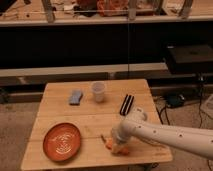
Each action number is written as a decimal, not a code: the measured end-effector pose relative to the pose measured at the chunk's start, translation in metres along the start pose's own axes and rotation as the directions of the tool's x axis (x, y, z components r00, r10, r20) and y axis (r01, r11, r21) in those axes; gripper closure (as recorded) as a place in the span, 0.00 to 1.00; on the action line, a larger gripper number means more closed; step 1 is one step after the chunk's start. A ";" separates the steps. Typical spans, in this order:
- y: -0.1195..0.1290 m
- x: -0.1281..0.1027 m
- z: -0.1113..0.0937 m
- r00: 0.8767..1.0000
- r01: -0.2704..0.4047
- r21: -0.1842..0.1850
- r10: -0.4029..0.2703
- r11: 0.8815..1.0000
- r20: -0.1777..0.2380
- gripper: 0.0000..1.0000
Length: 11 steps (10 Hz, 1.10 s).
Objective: Place the pepper in the ceramic bowl
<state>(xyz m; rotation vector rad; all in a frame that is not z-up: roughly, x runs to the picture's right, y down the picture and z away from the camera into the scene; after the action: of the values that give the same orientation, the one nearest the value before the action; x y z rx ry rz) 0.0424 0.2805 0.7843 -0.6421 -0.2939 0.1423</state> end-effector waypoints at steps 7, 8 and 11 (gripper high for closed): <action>-0.002 -0.017 -0.002 0.999 0.033 0.001 -0.033 0.999 0.023 1.00; -0.003 -0.026 -0.007 0.998 0.046 0.003 -0.046 0.999 0.037 1.00; -0.005 -0.078 -0.030 0.984 0.134 0.013 -0.134 0.991 0.113 1.00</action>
<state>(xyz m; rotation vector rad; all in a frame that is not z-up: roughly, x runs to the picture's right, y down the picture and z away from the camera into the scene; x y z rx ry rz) -0.0219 0.2418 0.7467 -0.6083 -0.4456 0.0507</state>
